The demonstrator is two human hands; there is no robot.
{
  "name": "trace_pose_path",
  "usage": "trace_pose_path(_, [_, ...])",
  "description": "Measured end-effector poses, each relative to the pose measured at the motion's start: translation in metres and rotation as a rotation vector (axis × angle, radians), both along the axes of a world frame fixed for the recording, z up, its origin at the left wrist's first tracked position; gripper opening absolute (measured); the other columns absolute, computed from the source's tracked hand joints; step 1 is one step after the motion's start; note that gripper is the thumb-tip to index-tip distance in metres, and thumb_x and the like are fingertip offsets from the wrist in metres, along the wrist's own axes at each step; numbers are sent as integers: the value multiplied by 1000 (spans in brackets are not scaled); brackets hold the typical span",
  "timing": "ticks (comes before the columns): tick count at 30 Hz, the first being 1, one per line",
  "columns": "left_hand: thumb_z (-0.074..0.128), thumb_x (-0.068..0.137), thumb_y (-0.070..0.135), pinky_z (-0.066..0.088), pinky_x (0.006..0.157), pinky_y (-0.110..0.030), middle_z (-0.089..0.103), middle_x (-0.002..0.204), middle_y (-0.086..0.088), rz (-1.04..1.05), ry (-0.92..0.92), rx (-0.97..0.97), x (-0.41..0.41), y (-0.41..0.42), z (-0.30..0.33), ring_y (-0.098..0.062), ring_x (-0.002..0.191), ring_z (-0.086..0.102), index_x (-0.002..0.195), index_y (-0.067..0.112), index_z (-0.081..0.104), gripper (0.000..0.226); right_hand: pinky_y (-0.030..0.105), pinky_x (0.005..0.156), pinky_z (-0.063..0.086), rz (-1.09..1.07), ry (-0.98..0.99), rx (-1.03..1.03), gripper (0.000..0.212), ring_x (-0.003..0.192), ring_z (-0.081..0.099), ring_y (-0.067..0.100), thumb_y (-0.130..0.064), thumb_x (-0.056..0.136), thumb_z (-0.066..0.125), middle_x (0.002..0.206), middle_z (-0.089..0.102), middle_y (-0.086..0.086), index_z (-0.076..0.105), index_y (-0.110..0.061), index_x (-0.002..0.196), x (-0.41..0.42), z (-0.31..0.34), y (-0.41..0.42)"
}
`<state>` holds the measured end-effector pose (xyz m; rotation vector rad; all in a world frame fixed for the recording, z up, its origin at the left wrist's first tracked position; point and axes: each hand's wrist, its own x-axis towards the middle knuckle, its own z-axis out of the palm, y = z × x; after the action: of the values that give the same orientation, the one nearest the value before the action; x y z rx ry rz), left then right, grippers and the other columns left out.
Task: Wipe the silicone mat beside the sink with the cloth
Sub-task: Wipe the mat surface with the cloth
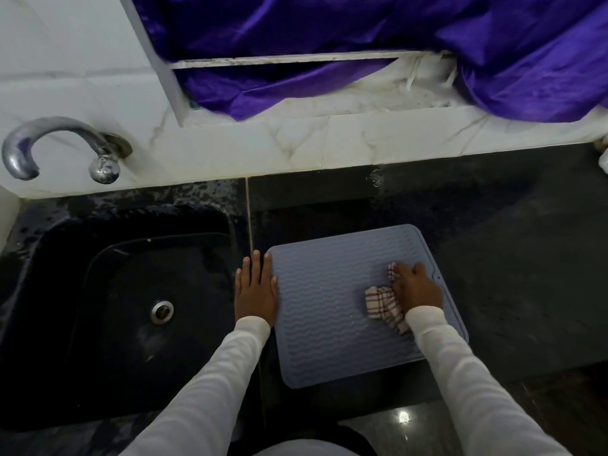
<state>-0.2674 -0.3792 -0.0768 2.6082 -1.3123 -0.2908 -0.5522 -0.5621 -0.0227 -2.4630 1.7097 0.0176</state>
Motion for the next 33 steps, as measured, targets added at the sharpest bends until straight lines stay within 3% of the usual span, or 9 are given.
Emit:
trace_pose_path(8, [6, 100, 43, 0, 122, -43, 1, 164, -3, 11, -13, 4, -1, -1, 0, -23, 150, -4, 155, 26, 0, 58, 44, 63, 46, -148, 27, 2, 27, 70, 60, 46, -31, 92, 52, 108, 47, 22, 56, -17, 115, -45, 4, -54])
trace_pose_path(12, [6, 100, 43, -1, 121, -43, 2, 163, -3, 11, -11, 1, 0, -1, -1, -24, 150, -3, 155, 27, -1, 58, 42, 64, 44, -191, -63, 18, 26, 79, 59, 45, -28, 90, 54, 108, 52, 21, 56, -14, 112, -48, 1, -52])
trace_pose_path(15, [8, 101, 42, 0, 121, -43, 3, 163, -3, 16, -9, -10, -2, -2, -2, -25, 150, -1, 155, 26, 0, 58, 43, 73, 52, -168, -278, -39, 26, 84, 61, 41, -24, 86, 59, 97, 64, 20, 66, -12, 108, -56, -1, -51])
trace_pose_path(19, [10, 101, 41, -1, 121, -43, 4, 163, -3, 17, -1, -24, -2, -2, -2, -25, 150, 0, 155, 25, 1, 57, 30, 79, 43, -360, -797, 52, 20, 89, 57, 19, -10, 91, 59, 99, 63, 5, 64, -11, 110, -42, 41, -24])
trace_pose_path(24, [11, 101, 41, 4, 121, -46, 6, 163, -4, 16, 7, -41, -3, -1, 0, -27, 150, 3, 156, 24, 4, 58, 18, 66, 50, -400, -1320, 167, 22, 72, 58, -1, -10, 95, 54, 80, 66, -12, 64, -28, 87, -39, 114, 17])
trace_pose_path(26, [11, 101, 41, 2, 122, -45, 4, 163, -4, 18, 13, -32, -3, -1, 0, -27, 150, 2, 156, 24, 2, 58, 16, 64, 52, -295, -1398, 324, 6, 70, 60, 3, -24, 87, 60, 78, 67, -11, 65, -24, 86, -54, 148, 37])
trace_pose_path(28, [10, 100, 41, 0, 122, -44, 2, 163, -4, 24, 16, -23, -3, -2, 1, -26, 150, 0, 155, 25, -1, 58, 16, 64, 52, -129, -1292, 468, 14, 73, 62, 7, -26, 82, 61, 84, 68, -4, 67, -16, 91, -62, 173, 47])
trace_pose_path(30, [9, 100, 41, 0, 122, -44, 1, 163, -3, 28, 19, -16, -3, -3, 1, -26, 150, -1, 155, 25, -3, 58, 14, 63, 51, -31, -1084, 589, 10, 75, 63, 5, -13, 85, 61, 84, 70, -3, 68, -10, 92, -59, 174, 47])
trace_pose_path(33, [9, 100, 41, 0, 122, -45, 1, 163, -3, 29, 17, -21, -4, -2, 1, -26, 150, -1, 155, 24, -2, 58, 10, 67, 48, 73, -766, 730, 10, 84, 65, 12, -5, 84, 68, 87, 69, -2, 67, -12, 90, -20, 136, 49])
